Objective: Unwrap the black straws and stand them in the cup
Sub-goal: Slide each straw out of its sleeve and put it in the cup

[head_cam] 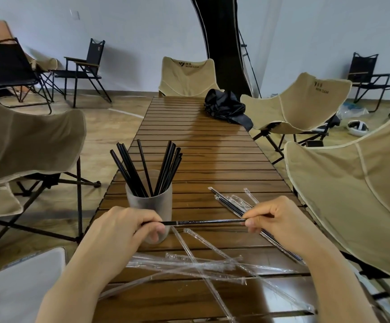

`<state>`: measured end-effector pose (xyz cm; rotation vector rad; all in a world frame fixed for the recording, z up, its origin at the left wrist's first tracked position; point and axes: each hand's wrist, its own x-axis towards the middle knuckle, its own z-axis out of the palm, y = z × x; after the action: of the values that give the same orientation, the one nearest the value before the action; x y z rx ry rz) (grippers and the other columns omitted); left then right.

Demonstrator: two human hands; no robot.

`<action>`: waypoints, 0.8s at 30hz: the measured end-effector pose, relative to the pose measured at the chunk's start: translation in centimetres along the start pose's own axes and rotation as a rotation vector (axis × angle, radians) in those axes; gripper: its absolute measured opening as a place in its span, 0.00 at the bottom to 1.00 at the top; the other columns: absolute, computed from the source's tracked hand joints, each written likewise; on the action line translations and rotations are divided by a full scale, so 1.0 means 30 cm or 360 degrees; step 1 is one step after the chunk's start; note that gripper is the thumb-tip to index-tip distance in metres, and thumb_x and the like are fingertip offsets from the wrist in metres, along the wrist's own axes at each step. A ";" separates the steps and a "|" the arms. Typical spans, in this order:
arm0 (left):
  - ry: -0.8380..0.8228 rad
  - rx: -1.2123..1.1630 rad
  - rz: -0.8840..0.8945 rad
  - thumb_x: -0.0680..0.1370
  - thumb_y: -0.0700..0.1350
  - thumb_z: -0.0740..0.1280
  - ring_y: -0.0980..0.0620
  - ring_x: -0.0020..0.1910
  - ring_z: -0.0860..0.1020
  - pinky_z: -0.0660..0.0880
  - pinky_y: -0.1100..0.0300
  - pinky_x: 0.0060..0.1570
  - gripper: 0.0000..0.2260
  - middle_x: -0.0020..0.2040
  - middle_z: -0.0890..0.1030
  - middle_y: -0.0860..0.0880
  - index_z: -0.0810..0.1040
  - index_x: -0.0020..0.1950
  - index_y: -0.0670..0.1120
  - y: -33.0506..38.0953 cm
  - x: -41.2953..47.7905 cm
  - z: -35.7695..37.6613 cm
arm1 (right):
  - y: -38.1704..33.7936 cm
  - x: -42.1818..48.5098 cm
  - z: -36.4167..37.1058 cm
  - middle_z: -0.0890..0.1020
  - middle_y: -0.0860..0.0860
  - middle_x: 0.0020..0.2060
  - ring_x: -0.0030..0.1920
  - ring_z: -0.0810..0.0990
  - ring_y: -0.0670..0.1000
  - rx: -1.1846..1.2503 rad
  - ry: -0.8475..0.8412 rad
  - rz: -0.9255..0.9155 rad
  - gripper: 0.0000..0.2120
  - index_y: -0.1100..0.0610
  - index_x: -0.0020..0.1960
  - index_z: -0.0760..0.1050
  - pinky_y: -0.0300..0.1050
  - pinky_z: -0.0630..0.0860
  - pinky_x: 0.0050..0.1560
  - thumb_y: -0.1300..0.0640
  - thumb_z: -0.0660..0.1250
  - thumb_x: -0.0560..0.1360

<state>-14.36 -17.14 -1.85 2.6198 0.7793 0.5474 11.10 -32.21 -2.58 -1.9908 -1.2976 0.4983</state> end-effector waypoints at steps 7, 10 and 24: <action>-0.0015 0.0065 0.0097 0.77 0.54 0.63 0.66 0.41 0.77 0.68 0.75 0.40 0.10 0.31 0.78 0.62 0.76 0.36 0.61 0.011 0.009 0.015 | 0.002 0.003 0.012 0.83 0.42 0.29 0.28 0.77 0.39 -0.0072 -0.0017 -0.0036 0.17 0.40 0.36 0.80 0.28 0.72 0.34 0.62 0.71 0.73; -0.0077 0.0044 0.0090 0.77 0.55 0.63 0.66 0.40 0.77 0.67 0.76 0.41 0.08 0.32 0.79 0.62 0.77 0.39 0.61 0.003 0.012 0.028 | -0.001 0.006 0.014 0.83 0.43 0.29 0.27 0.77 0.40 -0.0074 0.0001 -0.0044 0.16 0.41 0.36 0.81 0.29 0.72 0.34 0.62 0.71 0.73; -0.0266 -0.0199 -0.0207 0.73 0.60 0.67 0.73 0.44 0.75 0.70 0.71 0.40 0.06 0.38 0.80 0.68 0.81 0.40 0.62 -0.042 0.012 0.100 | -0.003 0.013 0.017 0.82 0.39 0.30 0.36 0.79 0.33 -0.0260 -0.0039 0.0003 0.08 0.47 0.47 0.84 0.25 0.69 0.39 0.59 0.69 0.75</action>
<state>-13.27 -16.58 -4.88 2.4426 0.8262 0.3248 10.88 -31.66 -2.83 -2.1254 -1.3900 0.4306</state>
